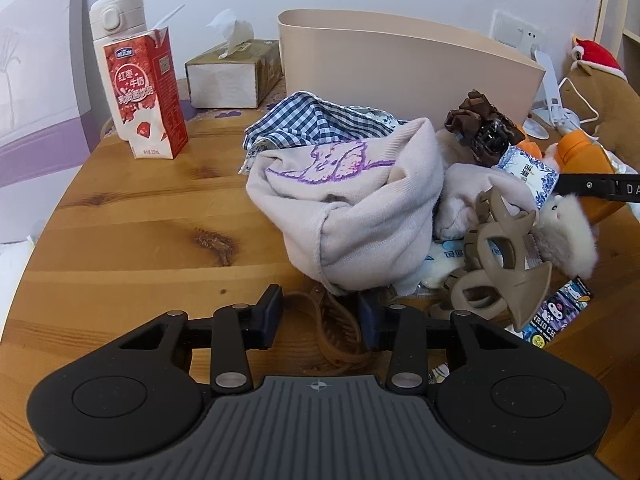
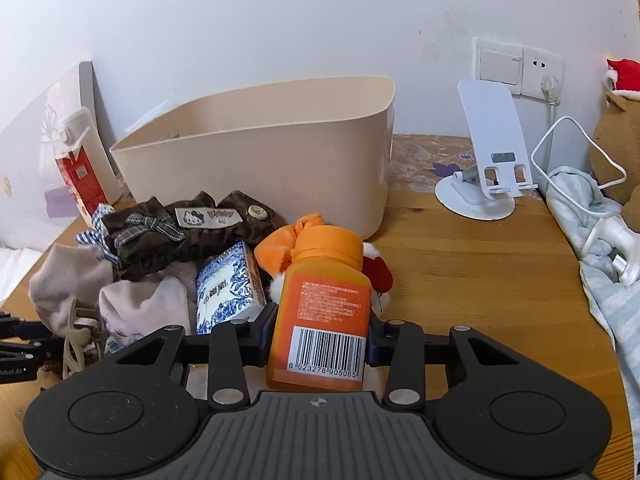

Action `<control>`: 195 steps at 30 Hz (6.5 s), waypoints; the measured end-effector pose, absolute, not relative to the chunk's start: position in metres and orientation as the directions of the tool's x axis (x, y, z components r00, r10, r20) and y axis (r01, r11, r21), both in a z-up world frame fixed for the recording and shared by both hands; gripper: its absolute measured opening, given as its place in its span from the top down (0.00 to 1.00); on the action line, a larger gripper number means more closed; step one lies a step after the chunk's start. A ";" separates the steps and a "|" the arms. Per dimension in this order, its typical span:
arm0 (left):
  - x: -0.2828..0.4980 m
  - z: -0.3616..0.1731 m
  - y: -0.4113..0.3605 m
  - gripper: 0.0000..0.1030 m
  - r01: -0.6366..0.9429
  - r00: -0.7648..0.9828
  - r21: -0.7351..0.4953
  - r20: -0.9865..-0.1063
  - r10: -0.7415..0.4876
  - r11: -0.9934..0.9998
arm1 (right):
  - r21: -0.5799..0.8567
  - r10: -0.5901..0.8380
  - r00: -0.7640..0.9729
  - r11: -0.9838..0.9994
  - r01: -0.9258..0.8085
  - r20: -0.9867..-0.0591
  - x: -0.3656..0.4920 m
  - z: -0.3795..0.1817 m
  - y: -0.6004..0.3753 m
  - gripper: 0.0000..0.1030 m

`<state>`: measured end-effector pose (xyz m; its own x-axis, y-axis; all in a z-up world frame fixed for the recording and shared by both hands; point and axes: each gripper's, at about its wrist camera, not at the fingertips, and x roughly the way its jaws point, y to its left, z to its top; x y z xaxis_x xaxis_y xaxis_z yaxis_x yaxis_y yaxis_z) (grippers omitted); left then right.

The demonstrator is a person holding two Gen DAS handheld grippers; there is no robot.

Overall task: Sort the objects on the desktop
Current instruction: 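Close the left gripper on the brown clip while the right grips the orange bottle, then carry the clip and bottle into the beige bin and open both grippers, then return both grippers to the pile, left to the beige cloth, right to the white plush, then grasp the beige cloth with the left gripper while the right grasps the white plush hat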

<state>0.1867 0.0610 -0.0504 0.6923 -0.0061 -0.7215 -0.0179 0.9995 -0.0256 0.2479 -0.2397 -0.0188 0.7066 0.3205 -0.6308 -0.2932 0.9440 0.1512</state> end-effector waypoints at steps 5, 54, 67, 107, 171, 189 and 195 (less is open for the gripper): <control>0.184 -0.050 0.062 0.61 -0.033 0.692 -0.030 -0.722 0.001 0.999 | 0.149 0.327 0.718 0.942 -0.302 -0.615 0.240 -0.018 -0.241 0.65; 0.220 0.061 0.047 0.66 -0.054 0.857 -0.026 -0.514 0.033 0.998 | 0.135 0.352 0.826 0.936 -0.326 -0.441 0.242 0.062 -0.244 0.65; 0.331 0.104 0.019 0.66 -0.091 0.894 0.029 -0.439 0.094 0.995 | 0.107 0.309 0.844 0.950 -0.293 -0.438 0.306 0.088 -0.231 0.65; 0.436 0.030 -0.005 0.21 -0.025 0.657 0.081 -0.750 0.078 0.996 | -0.064 0.174 0.734 0.957 -0.284 -0.657 0.402 0.056 -0.192 0.12; 0.249 -0.043 0.075 0.15 0.044 0.702 -0.088 -0.706 -0.094 0.995 | -0.083 0.266 0.681 0.897 -0.433 -0.682 0.218 -0.048 -0.210 0.00; 0.228 -0.035 0.075 0.73 -0.008 0.709 -0.055 -0.705 -0.033 0.998 | -0.062 0.317 0.688 0.883 -0.465 -0.653 0.206 -0.047 -0.215 0.67; 0.217 -0.030 0.079 0.76 -0.019 0.714 -0.056 -0.700 -0.026 0.998 | -0.091 0.318 0.700 0.873 -0.479 -0.639 0.192 -0.041 -0.218 0.71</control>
